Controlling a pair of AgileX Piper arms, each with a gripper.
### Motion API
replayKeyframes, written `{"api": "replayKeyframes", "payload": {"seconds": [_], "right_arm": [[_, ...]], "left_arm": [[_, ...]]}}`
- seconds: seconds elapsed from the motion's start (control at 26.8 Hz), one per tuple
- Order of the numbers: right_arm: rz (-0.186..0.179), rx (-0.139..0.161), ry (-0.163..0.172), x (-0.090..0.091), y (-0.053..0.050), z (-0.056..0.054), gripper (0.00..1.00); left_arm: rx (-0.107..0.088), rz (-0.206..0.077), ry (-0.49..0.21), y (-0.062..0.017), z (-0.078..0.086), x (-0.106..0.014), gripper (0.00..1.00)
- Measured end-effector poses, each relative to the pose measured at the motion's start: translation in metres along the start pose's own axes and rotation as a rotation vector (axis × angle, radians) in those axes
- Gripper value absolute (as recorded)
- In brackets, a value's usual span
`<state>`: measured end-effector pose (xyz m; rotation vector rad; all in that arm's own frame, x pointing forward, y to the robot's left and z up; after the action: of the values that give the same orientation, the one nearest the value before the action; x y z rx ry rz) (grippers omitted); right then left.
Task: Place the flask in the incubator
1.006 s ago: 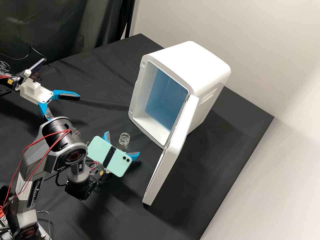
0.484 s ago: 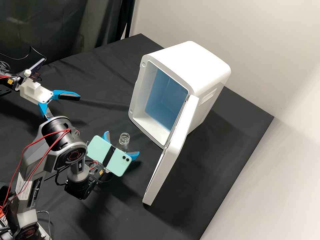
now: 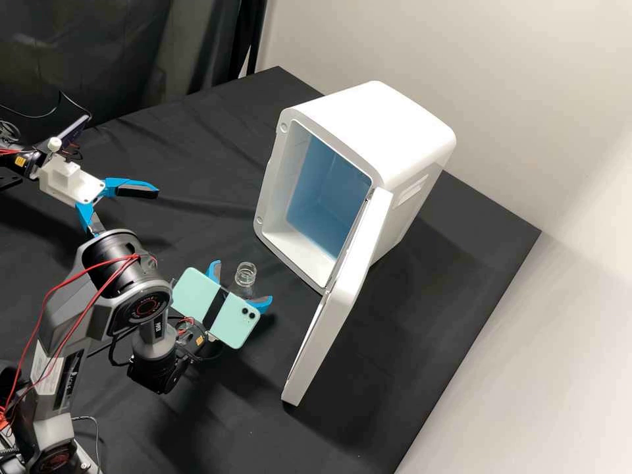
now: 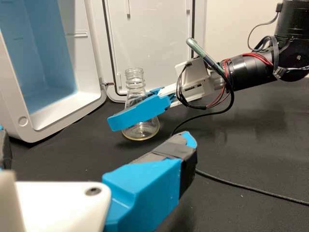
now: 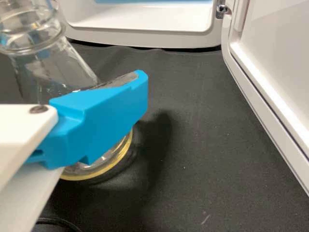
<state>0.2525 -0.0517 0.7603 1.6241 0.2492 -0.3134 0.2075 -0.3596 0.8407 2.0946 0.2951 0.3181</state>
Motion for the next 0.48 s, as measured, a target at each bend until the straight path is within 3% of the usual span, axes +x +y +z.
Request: {"api": "replayKeyframes", "payload": {"seconds": [0.48], "right_arm": [[0.010,0.005,-0.007,0.0000,0.0009,0.0007,0.00]], "left_arm": [[0.000,0.000,0.000,0.0000,0.0000,0.0000,1.00]]}}
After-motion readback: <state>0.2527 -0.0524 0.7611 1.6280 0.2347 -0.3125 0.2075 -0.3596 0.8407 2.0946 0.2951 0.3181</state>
